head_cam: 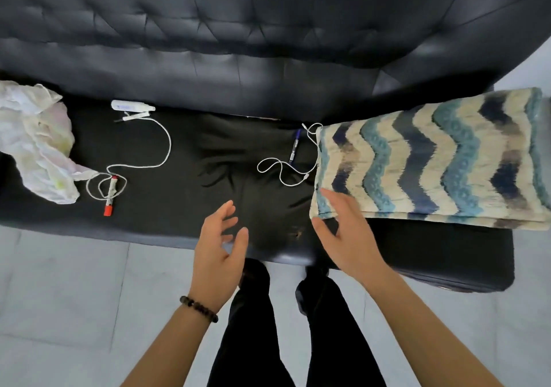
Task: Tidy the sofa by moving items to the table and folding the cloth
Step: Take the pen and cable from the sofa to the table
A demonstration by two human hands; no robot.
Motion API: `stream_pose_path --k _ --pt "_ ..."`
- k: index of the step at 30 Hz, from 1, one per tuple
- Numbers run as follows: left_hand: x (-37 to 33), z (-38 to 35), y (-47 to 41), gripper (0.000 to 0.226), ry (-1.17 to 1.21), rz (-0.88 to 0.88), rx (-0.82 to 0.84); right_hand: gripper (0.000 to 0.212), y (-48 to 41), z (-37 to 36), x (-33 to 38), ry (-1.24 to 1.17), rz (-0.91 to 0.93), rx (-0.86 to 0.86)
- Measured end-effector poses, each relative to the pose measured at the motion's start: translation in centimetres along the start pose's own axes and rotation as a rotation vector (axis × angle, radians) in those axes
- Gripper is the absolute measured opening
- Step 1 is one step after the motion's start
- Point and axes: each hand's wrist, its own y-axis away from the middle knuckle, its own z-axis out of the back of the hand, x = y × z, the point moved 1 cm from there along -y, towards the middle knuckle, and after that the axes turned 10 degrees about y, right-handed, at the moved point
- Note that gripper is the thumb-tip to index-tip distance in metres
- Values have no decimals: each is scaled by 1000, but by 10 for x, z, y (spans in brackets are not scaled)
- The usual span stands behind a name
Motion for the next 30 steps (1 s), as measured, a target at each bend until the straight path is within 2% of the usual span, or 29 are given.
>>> stream_pose_path --k 3,7,11,13,16,19,23,25,27,30 --pt "66 -20 -64 48 -28 69 51 54 -69 -62 -23 122 -36 41" --pt "161 -48 -151 50 -163 66 118 62 -158 -146 -63 288 -94 100" --pt "246 -75 -223 53 -403 32 191 79 -226 -213 -106 455 -142 105" --pt "274 -86 -247 54 -453 79 207 88 -243 -238 -129 497 -176 130" --pt "289 -102 -273 53 -492 104 160 85 -237 -268 -146 598 -176 130" --pt "276 -129 -303 57 -496 -33 111 58 -214 -280 -151 632 -102 -46" --pt "251 -189 -350 68 -623 -157 165 36 -201 -277 -162 621 -25 -97" --pt "241 -222 -365 75 -674 -164 228 38 -201 -277 -165 621 -15 -110" --pt "243 -248 -368 79 -704 -121 267 51 -200 -279 -164 631 1 -71" --pt "265 -259 -353 63 -745 -80 274 63 -195 -282 -164 621 16 -56"
